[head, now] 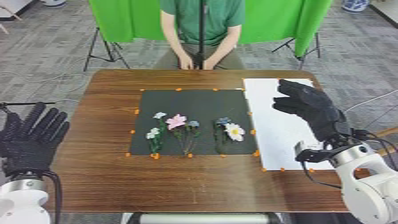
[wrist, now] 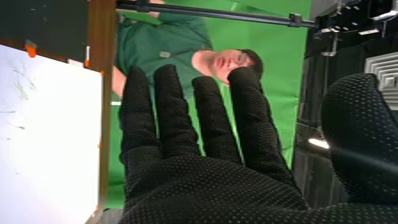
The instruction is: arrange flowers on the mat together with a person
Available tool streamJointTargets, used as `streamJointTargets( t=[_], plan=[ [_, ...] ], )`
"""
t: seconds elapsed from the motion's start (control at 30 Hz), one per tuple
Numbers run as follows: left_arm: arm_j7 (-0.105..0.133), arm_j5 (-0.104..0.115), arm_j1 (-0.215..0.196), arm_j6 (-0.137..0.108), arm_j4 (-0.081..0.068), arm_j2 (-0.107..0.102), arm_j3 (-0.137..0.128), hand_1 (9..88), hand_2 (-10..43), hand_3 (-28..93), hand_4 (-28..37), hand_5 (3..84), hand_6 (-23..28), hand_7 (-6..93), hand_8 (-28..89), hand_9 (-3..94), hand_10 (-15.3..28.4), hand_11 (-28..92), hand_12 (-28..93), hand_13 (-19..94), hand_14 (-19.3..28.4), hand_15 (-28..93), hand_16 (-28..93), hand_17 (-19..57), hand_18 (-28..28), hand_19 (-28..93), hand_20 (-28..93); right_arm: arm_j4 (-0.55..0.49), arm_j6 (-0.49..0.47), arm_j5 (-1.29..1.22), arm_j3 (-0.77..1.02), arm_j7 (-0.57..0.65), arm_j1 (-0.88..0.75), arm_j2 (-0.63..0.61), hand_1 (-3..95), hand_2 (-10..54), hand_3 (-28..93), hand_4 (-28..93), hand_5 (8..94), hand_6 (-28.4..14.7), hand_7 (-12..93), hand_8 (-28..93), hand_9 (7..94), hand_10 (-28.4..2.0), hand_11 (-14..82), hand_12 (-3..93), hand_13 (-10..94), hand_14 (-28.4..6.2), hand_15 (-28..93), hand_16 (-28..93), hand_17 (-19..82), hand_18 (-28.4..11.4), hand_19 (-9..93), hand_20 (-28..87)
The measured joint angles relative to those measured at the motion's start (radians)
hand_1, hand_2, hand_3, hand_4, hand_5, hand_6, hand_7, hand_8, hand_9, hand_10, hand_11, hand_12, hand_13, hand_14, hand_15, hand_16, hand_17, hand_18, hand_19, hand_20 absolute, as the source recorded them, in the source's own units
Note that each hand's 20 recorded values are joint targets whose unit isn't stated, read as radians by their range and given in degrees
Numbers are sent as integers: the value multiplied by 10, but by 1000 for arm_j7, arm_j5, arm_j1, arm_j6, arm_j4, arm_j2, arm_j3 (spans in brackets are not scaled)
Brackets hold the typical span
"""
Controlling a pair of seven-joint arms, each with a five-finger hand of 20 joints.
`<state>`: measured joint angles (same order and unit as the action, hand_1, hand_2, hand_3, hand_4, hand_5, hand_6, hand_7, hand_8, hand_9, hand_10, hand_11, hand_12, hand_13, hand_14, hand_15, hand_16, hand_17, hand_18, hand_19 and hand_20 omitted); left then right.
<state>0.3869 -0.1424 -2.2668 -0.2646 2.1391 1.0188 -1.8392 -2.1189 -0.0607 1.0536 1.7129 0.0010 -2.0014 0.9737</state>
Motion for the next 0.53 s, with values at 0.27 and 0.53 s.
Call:
streamJointTargets(
  t=[0.27,0.53],
  plan=[
    [-3,-2,0,8,0,0,0,255,106,689,-283,416,84,124,-93,375,169,225,122,262,160,324,-51,-54,135,275,113,0,-1,-4,1,-4,-1,0,190,100,724,-220,411,-15,121,-87,383,-121,39,154,341,-148,140,258,164,-173,315,182],
    [-4,-3,0,15,-1,-2,1,255,106,689,-283,416,84,123,-92,376,169,226,123,262,160,322,-51,-54,135,274,113,0,-4,-5,5,-14,-4,3,189,100,726,-221,410,-15,119,-87,383,-121,39,154,342,-148,140,259,164,-173,316,181]
  ],
)
